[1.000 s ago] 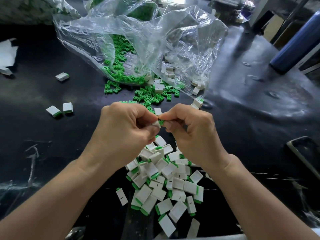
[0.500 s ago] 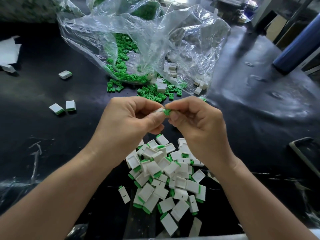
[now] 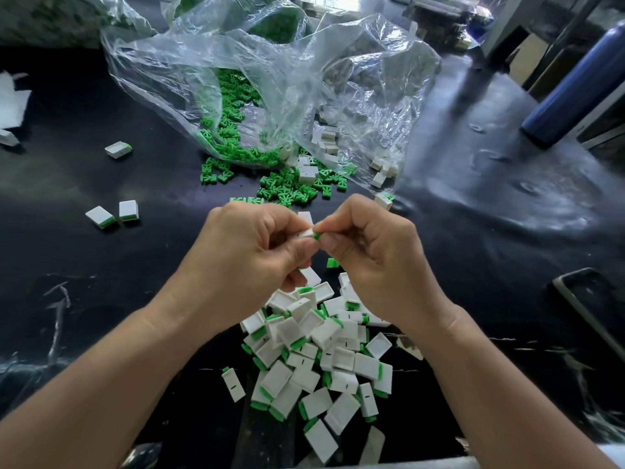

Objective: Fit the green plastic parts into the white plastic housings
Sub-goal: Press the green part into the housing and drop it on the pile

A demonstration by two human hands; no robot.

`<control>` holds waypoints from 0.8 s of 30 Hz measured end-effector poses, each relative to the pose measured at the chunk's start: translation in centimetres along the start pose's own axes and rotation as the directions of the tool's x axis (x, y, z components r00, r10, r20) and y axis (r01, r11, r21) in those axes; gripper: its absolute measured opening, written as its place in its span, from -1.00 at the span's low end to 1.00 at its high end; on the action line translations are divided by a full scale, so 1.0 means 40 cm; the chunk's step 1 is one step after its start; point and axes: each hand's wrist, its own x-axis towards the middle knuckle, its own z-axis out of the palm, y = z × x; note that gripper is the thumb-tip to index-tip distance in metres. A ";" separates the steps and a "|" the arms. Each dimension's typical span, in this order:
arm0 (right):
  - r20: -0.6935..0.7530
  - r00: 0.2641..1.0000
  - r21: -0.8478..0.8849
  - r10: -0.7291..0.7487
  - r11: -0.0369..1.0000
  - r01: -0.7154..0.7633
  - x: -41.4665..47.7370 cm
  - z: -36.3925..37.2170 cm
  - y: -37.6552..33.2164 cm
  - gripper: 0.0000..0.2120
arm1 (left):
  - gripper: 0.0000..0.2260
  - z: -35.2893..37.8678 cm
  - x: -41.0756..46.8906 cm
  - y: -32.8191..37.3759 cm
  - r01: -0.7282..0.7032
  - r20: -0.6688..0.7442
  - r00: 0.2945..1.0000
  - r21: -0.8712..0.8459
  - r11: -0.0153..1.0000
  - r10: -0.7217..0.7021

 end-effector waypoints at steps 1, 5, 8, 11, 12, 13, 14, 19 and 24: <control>0.018 1.000 -0.009 -0.005 1.000 0.005 0.000 -0.003 0.001 -0.94 | -0.88 -0.001 -0.001 -0.001 -0.014 0.002 1.000 0.033 0.999 0.014; 0.051 0.993 -0.122 -0.105 0.986 0.110 0.000 -0.009 0.000 -0.96 | -0.89 -0.003 -0.005 -0.003 -0.037 0.010 0.999 0.142 0.989 0.036; 0.058 0.987 -0.161 -0.151 0.974 0.158 -0.002 -0.011 -0.002 -0.98 | -0.92 -0.005 -0.007 0.006 -0.046 0.043 0.998 0.114 0.992 0.042; -0.016 0.999 0.033 -0.045 0.998 0.045 0.000 -0.012 -0.012 -0.92 | -0.84 -0.010 -0.006 0.025 -0.011 0.049 0.999 -0.126 0.992 0.018; -0.031 0.999 0.133 0.011 0.991 -0.006 0.002 -0.013 -0.017 -0.91 | -0.82 -0.012 -0.002 0.027 0.015 0.052 0.999 -0.203 0.979 -0.005; -0.025 0.998 0.236 0.061 0.970 -0.053 0.004 -0.013 -0.020 -0.93 | -0.81 -0.011 0.000 0.028 0.041 0.055 0.998 -0.258 0.965 -0.028; -0.011 0.994 0.323 0.113 0.941 -0.103 0.006 -0.012 -0.024 -0.96 | -0.80 -0.009 0.003 0.026 0.057 0.058 0.997 -0.284 0.957 -0.042; 0.124 0.903 0.464 0.411 0.780 -0.419 0.016 -0.030 -0.022 -0.56 | -0.78 -0.005 0.004 0.023 0.054 0.030 0.998 -0.348 0.936 -0.046; 0.489 0.774 0.460 0.403 0.634 -0.621 0.014 -0.014 -0.034 -0.44 | -0.80 -0.005 0.004 0.017 -0.080 -0.020 0.997 -0.273 0.959 0.078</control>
